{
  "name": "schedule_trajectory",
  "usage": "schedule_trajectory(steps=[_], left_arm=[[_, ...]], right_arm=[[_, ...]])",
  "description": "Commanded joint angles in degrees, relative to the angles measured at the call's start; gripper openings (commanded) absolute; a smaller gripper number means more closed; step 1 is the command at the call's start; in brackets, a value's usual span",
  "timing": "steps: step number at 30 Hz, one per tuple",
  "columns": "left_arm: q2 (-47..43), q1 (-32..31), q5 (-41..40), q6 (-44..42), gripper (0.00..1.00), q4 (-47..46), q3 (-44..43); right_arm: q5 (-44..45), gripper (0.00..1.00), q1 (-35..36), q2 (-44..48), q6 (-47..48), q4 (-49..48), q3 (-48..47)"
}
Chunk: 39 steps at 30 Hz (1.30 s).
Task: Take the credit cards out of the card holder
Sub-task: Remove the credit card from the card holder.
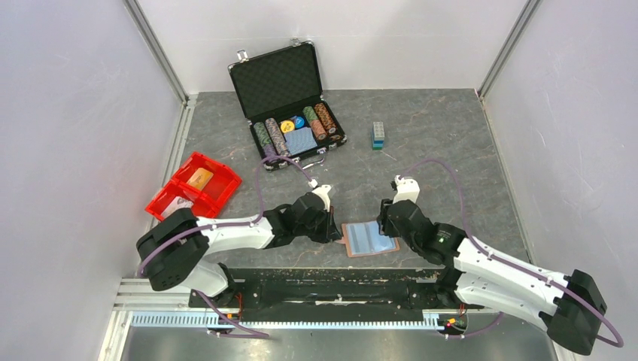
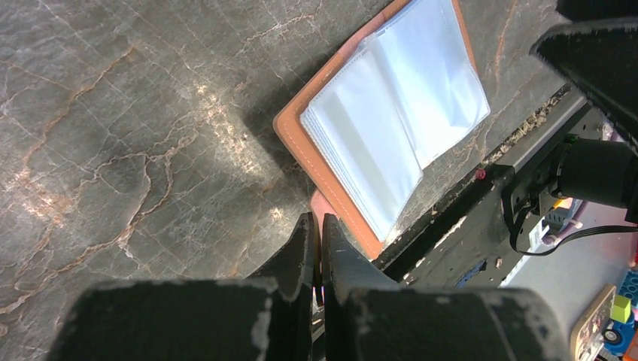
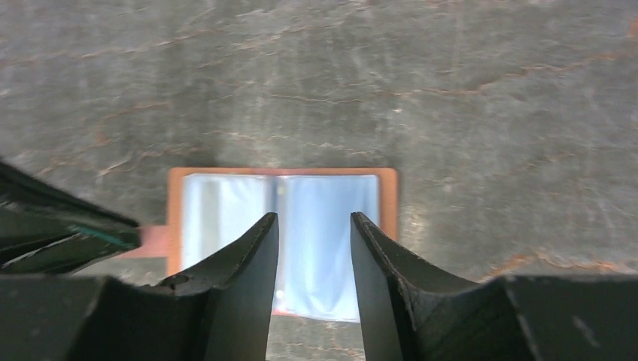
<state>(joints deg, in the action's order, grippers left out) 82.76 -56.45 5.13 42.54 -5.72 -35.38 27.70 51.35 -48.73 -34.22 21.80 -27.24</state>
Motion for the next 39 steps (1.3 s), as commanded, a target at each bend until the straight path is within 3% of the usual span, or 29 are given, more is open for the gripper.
schedule_trajectory(steps=[1,3,8,17,24,28,34,39], left_arm=[[-2.34,-0.24,1.37,1.68,0.02,-2.55,0.77],[-2.79,-0.22,1.55,1.93,0.02,-2.98,1.22],[-3.61,-0.24,1.95,2.49,0.02,-3.63,2.03],[-5.75,-0.24,1.42,2.94,0.02,-3.68,3.13],[-6.42,-0.24,1.60,3.16,0.02,-3.69,3.44],[-7.07,-0.24,1.23,3.17,0.02,-3.30,3.73],[-7.57,-0.24,0.78,3.16,0.02,-2.90,3.88],[-7.52,-0.24,0.70,3.07,0.02,-2.73,3.97]], right_arm=[[-10.69,0.44,0.00,1.78,2.12,-8.92,0.93],[-15.15,0.48,-0.02,0.81,3.41,-14.56,3.10],[-16.95,0.60,0.06,-4.60,4.00,-17.27,4.26],[-22.03,0.61,3.28,-9.03,2.46,-24.84,6.80],[-16.33,0.64,8.19,-13.55,1.23,-23.40,5.56],[-12.81,0.60,9.04,-14.66,0.83,-21.21,5.18],[-10.29,0.45,9.33,-12.52,0.30,-18.61,5.12],[-9.08,0.48,9.29,-10.48,0.30,-16.54,4.66]])
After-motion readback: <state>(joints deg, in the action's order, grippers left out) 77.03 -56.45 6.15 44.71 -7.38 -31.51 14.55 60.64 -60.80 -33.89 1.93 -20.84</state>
